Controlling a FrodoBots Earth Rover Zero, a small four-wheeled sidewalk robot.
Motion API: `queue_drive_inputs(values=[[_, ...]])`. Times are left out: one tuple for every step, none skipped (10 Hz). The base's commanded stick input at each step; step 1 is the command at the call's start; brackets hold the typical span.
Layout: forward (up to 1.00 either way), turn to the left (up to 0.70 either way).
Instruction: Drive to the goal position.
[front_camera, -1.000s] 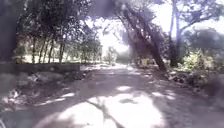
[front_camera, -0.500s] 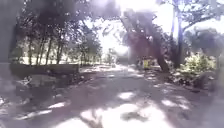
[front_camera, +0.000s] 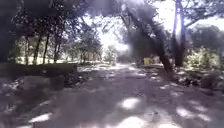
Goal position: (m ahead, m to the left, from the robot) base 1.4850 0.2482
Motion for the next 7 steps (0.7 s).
queue_drive_inputs(values=[[0.85,-0.06],[0.85,-0.16],[0.85,-0.29],[0.85,-0.34],[0.85,-0.25],[0.85,-0.12],[0.85,0.0]])
